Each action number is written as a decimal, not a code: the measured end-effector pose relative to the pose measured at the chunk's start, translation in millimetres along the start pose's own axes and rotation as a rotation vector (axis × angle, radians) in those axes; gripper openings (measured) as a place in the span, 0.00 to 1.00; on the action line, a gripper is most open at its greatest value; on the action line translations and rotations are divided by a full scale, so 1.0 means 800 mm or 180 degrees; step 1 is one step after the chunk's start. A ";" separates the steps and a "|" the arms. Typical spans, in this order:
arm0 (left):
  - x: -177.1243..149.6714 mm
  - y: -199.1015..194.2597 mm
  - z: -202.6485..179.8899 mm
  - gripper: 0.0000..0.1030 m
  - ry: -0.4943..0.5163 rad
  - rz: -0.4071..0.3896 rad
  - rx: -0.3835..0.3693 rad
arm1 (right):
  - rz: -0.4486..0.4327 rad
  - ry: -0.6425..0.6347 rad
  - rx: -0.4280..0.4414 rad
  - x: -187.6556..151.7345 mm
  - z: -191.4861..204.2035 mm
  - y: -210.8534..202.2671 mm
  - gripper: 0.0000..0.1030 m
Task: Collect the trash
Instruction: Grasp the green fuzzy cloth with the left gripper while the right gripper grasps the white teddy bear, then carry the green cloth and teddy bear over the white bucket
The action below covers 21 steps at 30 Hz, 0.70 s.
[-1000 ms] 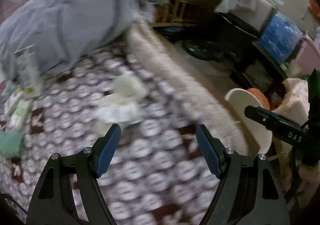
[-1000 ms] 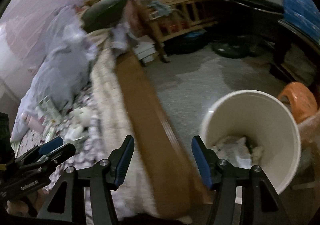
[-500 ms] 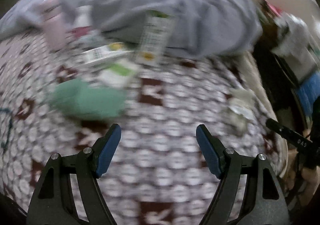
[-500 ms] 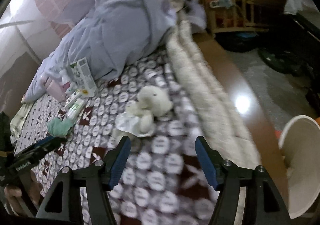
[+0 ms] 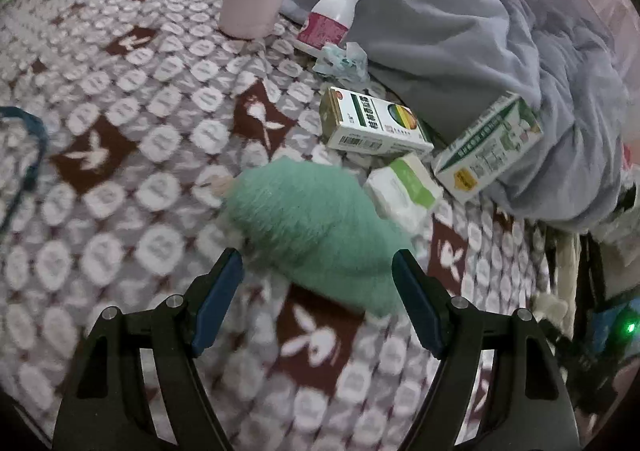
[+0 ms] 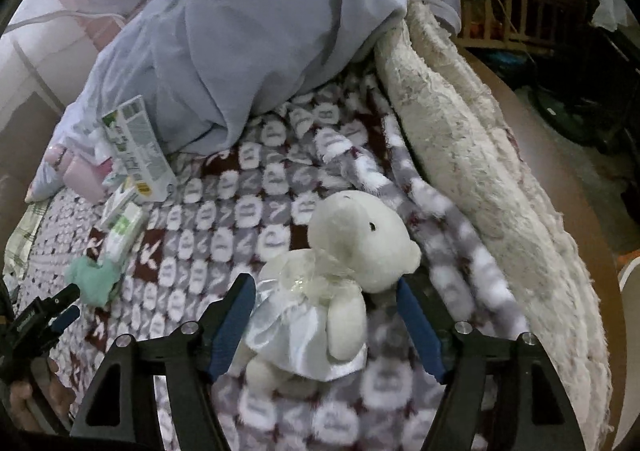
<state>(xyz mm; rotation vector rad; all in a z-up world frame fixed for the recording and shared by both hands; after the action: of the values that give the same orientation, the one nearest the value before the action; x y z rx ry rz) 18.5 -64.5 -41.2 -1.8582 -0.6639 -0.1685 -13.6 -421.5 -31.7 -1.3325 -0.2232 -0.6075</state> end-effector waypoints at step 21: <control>-0.001 -0.069 -0.033 0.38 0.0394 -0.0204 -0.0299 | -0.0335 -0.0056 0.0504 -0.010 0.021 -0.055 0.27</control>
<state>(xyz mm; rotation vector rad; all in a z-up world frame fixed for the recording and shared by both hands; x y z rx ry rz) -5.5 -74.8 14.3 -1.9002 -0.6391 -0.3591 -40.3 -407.7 5.5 -1.1790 -0.3505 -0.6534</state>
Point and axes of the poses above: each gripper's, at about its wrist camera, not at the fingertips, and y roughly the way its jaws point, z to its left, x to its top, the point moved 7 cm from there along y, roughly the way its jaws point, and after that the axes turned 1 degree about x, right-handed, at the moved point
